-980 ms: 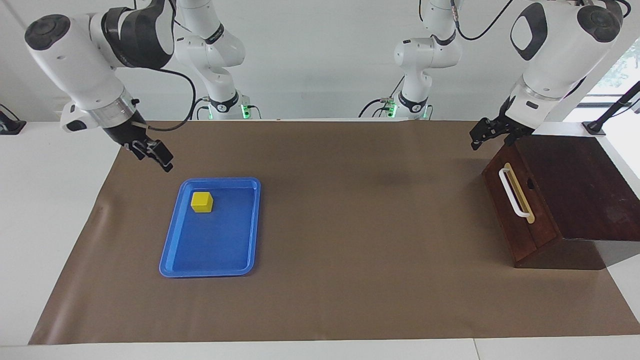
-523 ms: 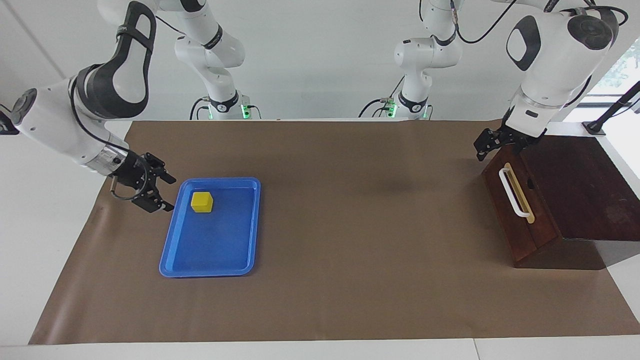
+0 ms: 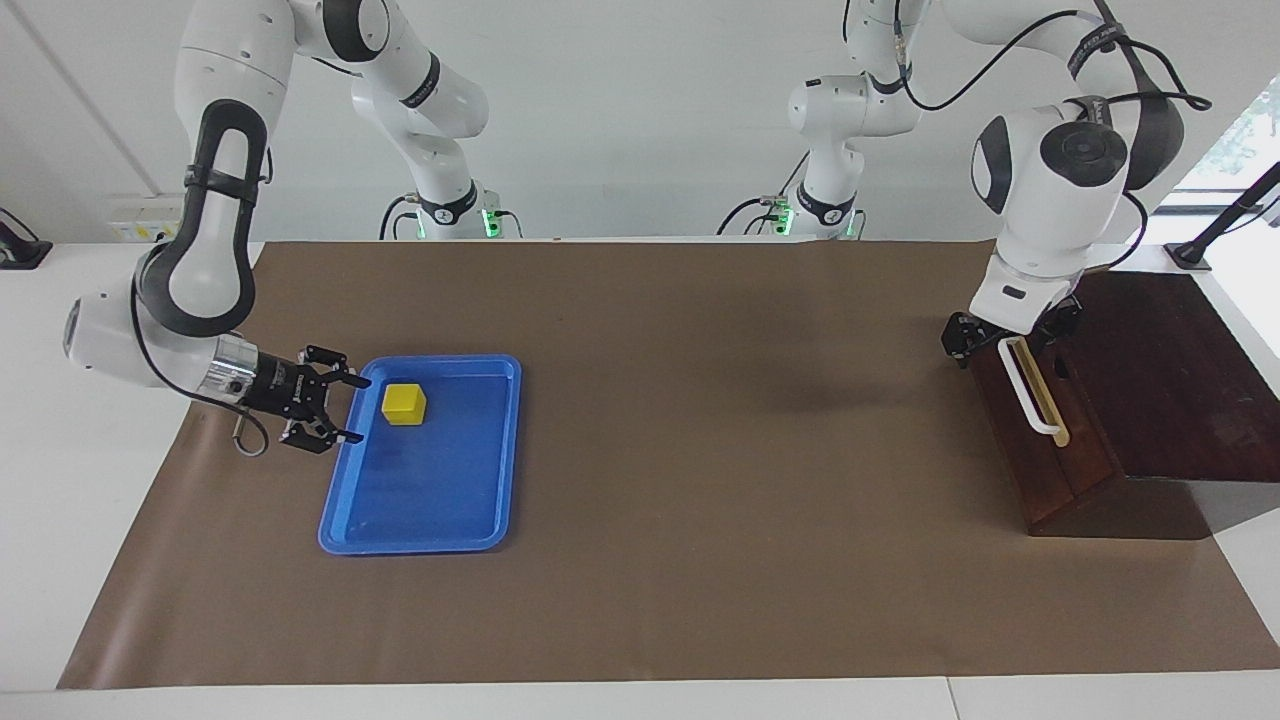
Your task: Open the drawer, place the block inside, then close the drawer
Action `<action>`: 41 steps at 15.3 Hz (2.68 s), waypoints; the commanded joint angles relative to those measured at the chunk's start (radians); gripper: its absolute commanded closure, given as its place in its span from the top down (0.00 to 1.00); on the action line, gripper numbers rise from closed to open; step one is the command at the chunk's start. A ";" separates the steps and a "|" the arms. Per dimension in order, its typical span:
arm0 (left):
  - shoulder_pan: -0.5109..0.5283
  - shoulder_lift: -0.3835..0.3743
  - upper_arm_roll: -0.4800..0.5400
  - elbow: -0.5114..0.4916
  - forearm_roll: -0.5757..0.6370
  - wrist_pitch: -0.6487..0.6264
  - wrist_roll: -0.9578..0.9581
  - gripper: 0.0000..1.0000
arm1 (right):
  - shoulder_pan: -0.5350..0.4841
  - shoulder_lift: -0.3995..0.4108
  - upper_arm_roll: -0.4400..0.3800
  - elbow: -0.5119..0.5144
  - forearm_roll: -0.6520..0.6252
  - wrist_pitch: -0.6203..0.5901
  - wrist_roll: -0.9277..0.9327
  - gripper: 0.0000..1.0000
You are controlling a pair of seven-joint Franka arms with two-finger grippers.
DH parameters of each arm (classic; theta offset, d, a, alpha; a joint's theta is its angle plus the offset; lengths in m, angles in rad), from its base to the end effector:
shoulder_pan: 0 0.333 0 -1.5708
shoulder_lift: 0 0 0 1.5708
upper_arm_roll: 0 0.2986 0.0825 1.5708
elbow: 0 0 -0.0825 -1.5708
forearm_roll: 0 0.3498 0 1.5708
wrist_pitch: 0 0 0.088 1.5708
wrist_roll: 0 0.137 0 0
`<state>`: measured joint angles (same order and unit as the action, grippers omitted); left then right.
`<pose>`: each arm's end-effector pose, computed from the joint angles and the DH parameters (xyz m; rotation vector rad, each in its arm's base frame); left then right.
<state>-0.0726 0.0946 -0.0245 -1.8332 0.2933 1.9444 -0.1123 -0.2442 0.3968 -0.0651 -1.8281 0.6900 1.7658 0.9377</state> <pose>0.5587 -0.0264 0.4458 -2.8697 0.1294 -0.0649 0.5504 -0.0957 0.2872 -1.8458 1.8039 0.8146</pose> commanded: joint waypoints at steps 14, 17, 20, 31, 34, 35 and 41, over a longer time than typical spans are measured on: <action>-0.003 0.099 0.064 -0.107 0.155 0.258 0.002 1.00 | -0.029 -0.076 0.007 -0.183 0.095 0.035 -0.169 0.96; -0.003 0.120 0.071 -0.107 0.155 0.281 0.002 1.00 | -0.027 -0.079 0.007 -0.209 0.118 0.073 -0.172 0.96; -0.009 0.125 0.066 -0.101 0.155 0.289 -0.006 1.00 | -0.017 -0.081 0.007 -0.229 0.121 0.126 -0.171 0.96; -0.044 0.125 -0.038 -0.104 0.101 0.269 -0.216 1.00 | -0.007 -0.082 0.007 -0.253 0.125 0.159 -0.168 0.91; -0.044 0.125 -0.081 -0.101 0.086 0.265 -0.294 1.00 | -0.007 -0.082 0.007 -0.253 0.125 0.159 -0.168 0.81; -0.044 0.125 -0.093 -0.100 0.086 0.260 -0.309 1.00 | -0.009 -0.082 0.007 -0.253 0.125 0.159 -0.168 0.73; -0.044 0.123 -0.120 -0.101 0.084 0.237 -0.331 1.00 | -0.009 -0.084 0.008 -0.238 0.125 0.143 -0.181 0.03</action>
<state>-0.1001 0.2206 -0.1357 -1.9252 0.4091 2.2013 -0.4217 -0.2523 0.3396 -0.0603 -2.0467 0.7844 1.9007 0.7961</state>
